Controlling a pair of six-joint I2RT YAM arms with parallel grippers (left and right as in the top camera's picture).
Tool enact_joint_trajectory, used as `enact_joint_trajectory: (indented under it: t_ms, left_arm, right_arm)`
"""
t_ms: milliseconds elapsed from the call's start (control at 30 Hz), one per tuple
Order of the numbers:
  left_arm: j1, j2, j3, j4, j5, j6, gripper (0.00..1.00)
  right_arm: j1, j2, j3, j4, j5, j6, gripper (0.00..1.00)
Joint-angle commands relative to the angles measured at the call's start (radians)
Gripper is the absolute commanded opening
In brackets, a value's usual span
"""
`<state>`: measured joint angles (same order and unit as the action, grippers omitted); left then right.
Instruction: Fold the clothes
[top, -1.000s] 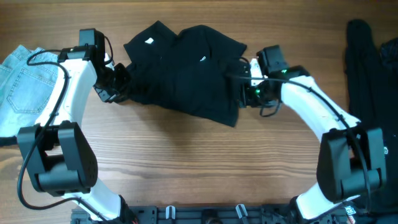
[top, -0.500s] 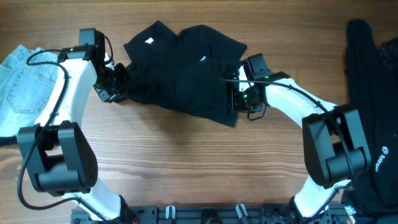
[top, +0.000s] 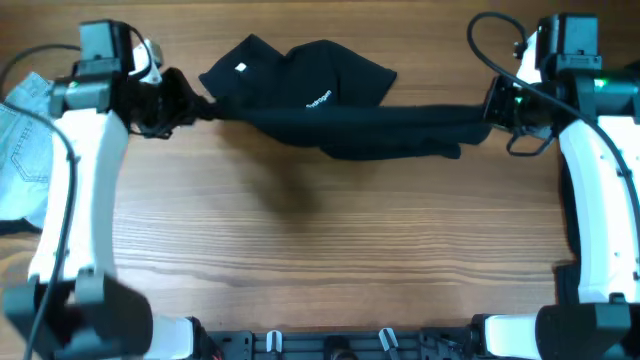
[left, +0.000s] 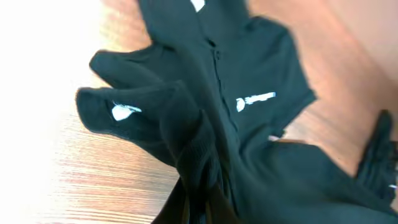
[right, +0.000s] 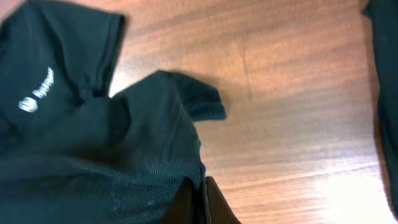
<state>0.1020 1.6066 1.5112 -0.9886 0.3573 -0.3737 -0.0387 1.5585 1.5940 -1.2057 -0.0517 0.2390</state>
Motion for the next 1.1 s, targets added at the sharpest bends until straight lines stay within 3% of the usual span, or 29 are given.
enact_joint_trajectory:
  t_ms: [0, 167, 400, 533, 600, 633, 667, 767, 900, 967, 1067]
  left_arm:
    - [0.024, -0.054, 0.018, -0.016, -0.032, 0.03, 0.04]
    - [0.024, -0.053, 0.013, -0.034, -0.033, 0.029, 0.04]
    - [0.004, -0.053, -0.007, -0.16, -0.033, 0.03, 0.04]
    - [-0.075, -0.052, -0.116, -0.171, -0.033, 0.029, 0.05]
    - [-0.133, -0.052, -0.184, -0.193, -0.011, 0.018, 0.11]
    - [-0.156, -0.052, -0.2, -0.21, 0.011, 0.018, 0.17]
    - [-0.191, -0.052, -0.208, -0.245, 0.017, 0.019, 0.3]
    - [-0.239, -0.053, -0.208, -0.275, -0.006, 0.03, 0.43]
    - [-0.233, -0.053, -0.216, -0.217, -0.166, 0.021, 0.47]
    - [-0.233, -0.052, -0.277, -0.137, -0.169, -0.052, 0.47]
    - [-0.236, -0.052, -0.422, -0.013, -0.134, -0.061, 0.46]
  right_arm:
    - [-0.023, 0.005, 0.008, -0.055, 0.071, -0.053, 0.04]
    - [-0.023, 0.006, 0.007, -0.134, 0.067, -0.17, 0.04]
    - [-0.023, 0.015, 0.001, -0.115, 0.065, -0.173, 0.04]
    - [-0.023, 0.029, 0.001, -0.121, 0.205, -0.171, 0.04]
    - [-0.023, 0.036, 0.001, -0.12, 0.283, -0.156, 0.04]
    - [-0.023, 0.037, 0.001, -0.118, 0.288, -0.157, 0.04]
    - [-0.023, 0.04, 0.001, -0.113, 0.288, -0.157, 0.04]
    - [-0.023, 0.051, 0.001, -0.096, 0.288, -0.158, 0.04]
    - [-0.023, 0.071, 0.001, -0.097, 0.288, -0.158, 0.04]
    - [-0.023, 0.071, 0.001, -0.097, 0.287, -0.158, 0.04]
    - [-0.023, 0.071, 0.001, -0.097, 0.287, -0.158, 0.04]
